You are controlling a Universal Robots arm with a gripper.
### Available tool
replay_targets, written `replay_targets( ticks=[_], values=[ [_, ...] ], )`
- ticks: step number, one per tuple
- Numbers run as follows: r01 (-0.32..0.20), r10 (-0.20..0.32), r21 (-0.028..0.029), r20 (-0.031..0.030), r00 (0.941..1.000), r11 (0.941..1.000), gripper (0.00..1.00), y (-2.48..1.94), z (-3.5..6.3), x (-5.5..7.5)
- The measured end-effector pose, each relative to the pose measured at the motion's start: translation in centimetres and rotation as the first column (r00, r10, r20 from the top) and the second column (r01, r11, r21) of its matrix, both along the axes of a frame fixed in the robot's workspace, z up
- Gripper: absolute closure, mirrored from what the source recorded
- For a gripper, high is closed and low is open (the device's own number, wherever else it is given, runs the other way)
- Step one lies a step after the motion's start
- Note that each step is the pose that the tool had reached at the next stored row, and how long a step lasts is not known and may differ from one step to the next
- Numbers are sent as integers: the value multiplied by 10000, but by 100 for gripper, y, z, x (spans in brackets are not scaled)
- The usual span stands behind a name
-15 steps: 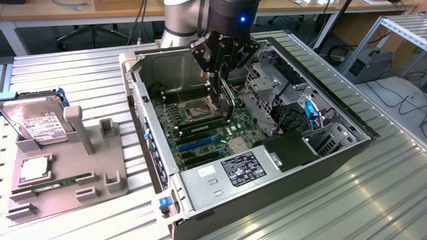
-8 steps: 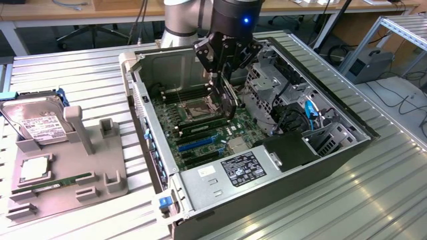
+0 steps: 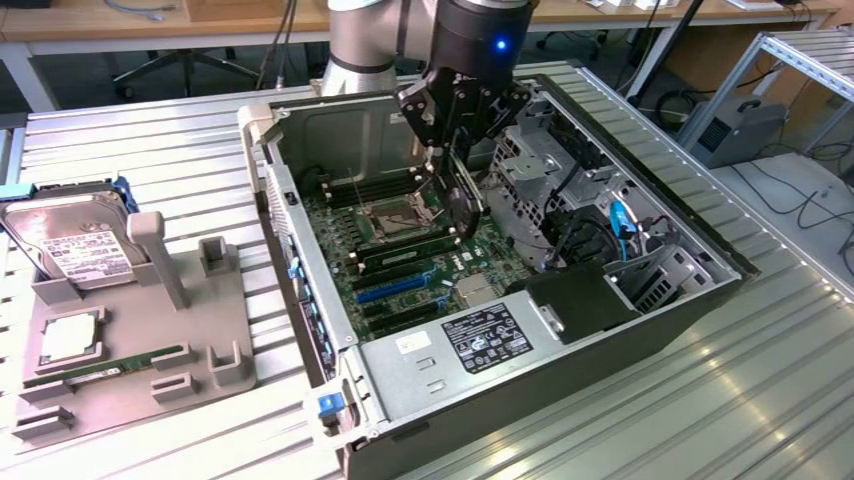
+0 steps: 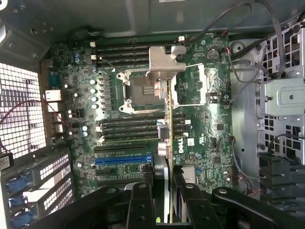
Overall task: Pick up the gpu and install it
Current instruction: 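Pick up the gpu and move the gpu toward the slot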
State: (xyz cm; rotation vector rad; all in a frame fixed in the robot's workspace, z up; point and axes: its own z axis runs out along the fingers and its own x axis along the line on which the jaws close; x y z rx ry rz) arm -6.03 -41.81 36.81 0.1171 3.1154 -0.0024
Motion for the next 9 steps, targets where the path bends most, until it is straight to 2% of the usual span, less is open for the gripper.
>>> replay_targets(
  ticks=[9],
  values=[
    [0,0,-11,0,10000,10000,73,5,-38,63]
  ],
)
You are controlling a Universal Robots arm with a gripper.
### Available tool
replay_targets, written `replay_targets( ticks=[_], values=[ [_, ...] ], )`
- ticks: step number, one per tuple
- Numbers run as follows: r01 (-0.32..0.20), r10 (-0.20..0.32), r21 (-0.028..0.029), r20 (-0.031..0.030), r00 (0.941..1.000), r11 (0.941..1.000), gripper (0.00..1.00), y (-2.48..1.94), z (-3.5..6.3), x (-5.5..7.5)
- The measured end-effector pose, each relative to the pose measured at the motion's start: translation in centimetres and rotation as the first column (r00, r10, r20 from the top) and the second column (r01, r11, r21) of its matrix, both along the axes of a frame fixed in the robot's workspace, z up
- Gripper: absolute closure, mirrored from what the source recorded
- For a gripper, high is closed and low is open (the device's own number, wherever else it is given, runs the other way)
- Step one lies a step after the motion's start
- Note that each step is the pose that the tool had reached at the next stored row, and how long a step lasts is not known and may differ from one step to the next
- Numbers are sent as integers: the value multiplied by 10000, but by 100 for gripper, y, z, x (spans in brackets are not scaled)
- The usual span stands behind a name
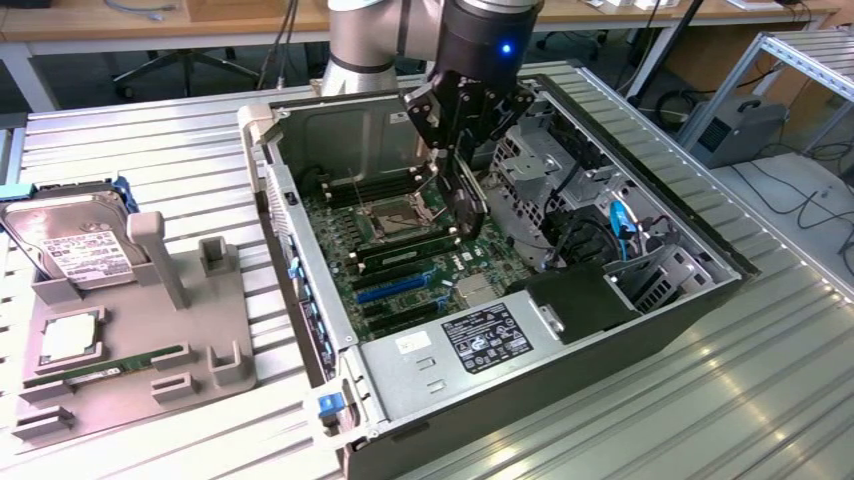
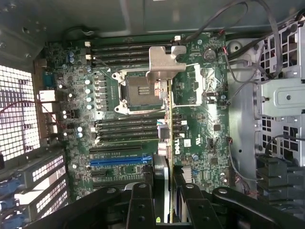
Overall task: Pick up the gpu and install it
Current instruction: 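Pick up the gpu and move the gpu toward the slot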
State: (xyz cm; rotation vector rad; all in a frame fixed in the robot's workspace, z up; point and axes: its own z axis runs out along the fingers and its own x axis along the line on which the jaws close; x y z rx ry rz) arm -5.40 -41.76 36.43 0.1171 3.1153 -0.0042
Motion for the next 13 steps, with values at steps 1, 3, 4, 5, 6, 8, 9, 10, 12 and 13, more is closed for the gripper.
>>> replay_targets(
  ticks=[1,3,4,5,6,8,9,10,12,13],
  values=[
    [0,0,-2,0,10000,10000,73,1,-4,8],
    [0,0,-4,0,10000,10000,73,2,-12,21],
    [0,0,-5,0,10000,10000,73,3,-16,26],
    [0,0,-7,-1,10000,10000,73,4,-20,30],
    [1,-1,-12,-2,10000,10000,73,10,-23,31],
    [1,-1,-13,-1,10000,10000,73,34,-33,31],
    [1,-1,-14,0,10000,10000,73,48,-37,31],
    [0,0,-15,0,10000,10000,73,64,-42,31],
    [1,-1,-18,0,10000,10000,73,93,-49,31],
    [0,0,-19,-1,10000,10000,73,105,-53,31]
  ],
)
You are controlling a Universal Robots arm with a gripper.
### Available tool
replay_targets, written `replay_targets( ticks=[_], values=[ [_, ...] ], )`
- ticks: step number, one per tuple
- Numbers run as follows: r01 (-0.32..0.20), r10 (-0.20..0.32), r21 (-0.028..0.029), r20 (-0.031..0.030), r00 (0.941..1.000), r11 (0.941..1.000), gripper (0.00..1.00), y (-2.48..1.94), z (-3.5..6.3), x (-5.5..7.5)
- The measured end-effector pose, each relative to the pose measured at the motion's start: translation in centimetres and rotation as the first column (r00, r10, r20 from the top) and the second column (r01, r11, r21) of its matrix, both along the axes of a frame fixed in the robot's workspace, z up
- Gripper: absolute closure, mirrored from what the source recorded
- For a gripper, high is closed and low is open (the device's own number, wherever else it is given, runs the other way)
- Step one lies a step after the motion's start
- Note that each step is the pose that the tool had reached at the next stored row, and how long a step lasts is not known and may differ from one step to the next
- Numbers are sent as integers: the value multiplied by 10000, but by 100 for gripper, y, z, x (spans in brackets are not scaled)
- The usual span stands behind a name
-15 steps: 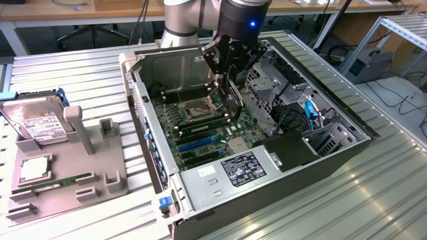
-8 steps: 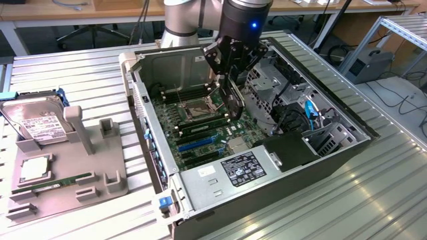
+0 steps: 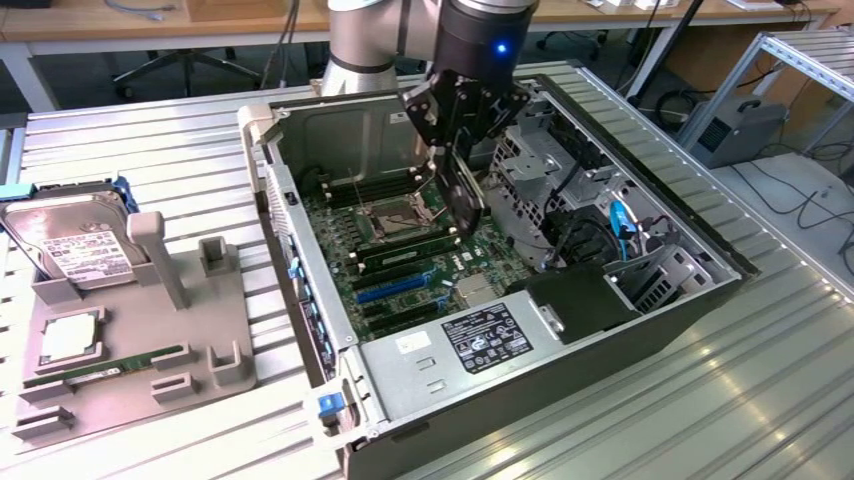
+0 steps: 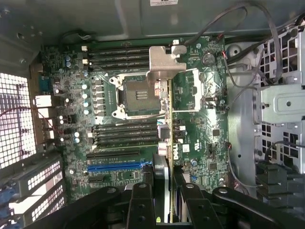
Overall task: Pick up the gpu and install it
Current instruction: 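Pick up the gpu and move the gpu toward the slot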
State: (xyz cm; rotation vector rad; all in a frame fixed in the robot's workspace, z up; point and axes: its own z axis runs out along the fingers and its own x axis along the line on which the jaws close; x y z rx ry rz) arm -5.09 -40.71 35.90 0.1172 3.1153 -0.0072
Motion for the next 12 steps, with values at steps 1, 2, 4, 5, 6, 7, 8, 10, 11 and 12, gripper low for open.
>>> replay_targets(
  ticks=[1,2,4,5,6,7,8,10,11,12],
  values=[
    [0,0,0,0,10000,10000,73,12,-5,0],
    [0,0,-1,0,10000,10000,73,24,-9,0],
    [-1,1,-2,0,10000,10000,73,47,-18,0],
    [0,0,-3,0,10000,10000,73,58,-22,0],
    [0,0,-5,0,10000,10000,73,84,-35,0],
    [-1,1,-6,1,10000,10000,73,89,-40,1],
    [-2,2,-4,1,10000,10000,73,92,-45,1],
    [-1,1,-5,1,10000,10000,73,93,-46,0],
    [-1,1,-7,0,10000,10000,73,94,-46,0],
    [-1,1,-6,0,10000,10000,73,94,-46,0]
  ],
)
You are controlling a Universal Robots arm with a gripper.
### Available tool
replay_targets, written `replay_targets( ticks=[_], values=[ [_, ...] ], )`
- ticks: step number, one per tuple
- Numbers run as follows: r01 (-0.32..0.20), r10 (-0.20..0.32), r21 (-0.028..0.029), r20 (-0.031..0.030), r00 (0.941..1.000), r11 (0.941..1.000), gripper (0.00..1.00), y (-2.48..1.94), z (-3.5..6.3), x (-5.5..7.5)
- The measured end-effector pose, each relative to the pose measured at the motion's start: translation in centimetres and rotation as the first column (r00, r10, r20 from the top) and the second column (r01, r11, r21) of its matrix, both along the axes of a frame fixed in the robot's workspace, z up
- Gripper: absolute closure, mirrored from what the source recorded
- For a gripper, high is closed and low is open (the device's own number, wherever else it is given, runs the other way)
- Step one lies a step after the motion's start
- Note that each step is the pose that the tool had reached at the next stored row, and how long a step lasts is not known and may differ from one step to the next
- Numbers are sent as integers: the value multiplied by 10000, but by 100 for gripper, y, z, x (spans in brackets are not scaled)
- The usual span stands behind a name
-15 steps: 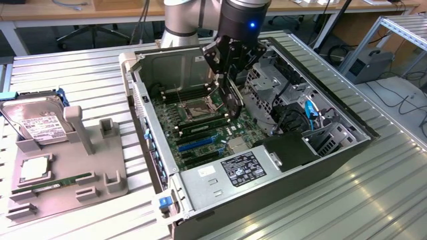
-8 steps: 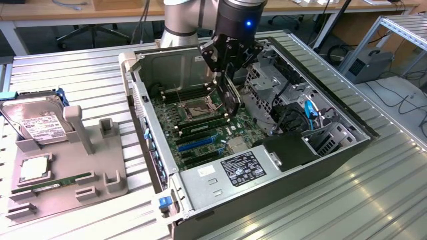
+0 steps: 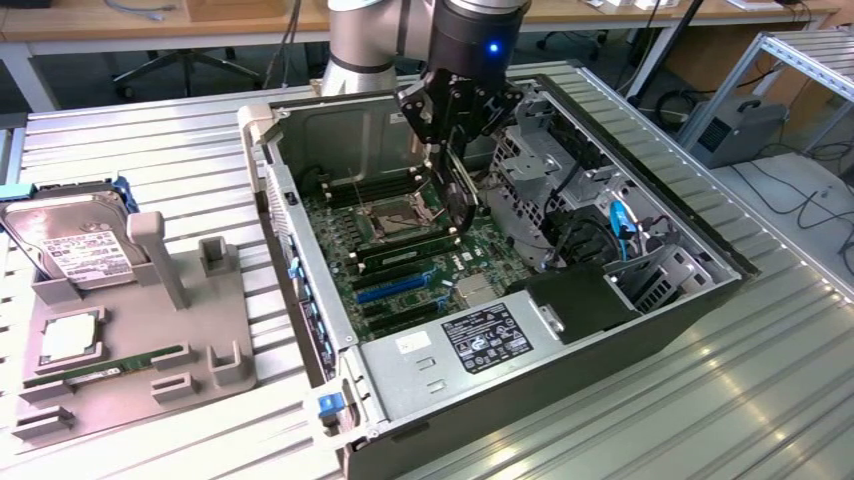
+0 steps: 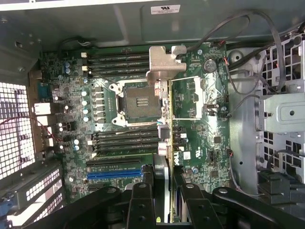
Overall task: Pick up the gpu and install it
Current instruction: 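Pick up the gpu and move the gpu toward the slot, then insert the gpu into the slot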
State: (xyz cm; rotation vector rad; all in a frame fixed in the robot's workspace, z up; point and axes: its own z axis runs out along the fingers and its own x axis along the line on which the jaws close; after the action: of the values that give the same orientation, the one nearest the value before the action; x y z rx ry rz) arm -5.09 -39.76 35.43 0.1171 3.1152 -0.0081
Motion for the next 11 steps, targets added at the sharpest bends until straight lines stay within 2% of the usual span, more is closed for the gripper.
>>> replay_targets(
  ticks=[11],
  values=[
    [0,0,0,0,10000,10000,73,0,0,0]
  ],
)
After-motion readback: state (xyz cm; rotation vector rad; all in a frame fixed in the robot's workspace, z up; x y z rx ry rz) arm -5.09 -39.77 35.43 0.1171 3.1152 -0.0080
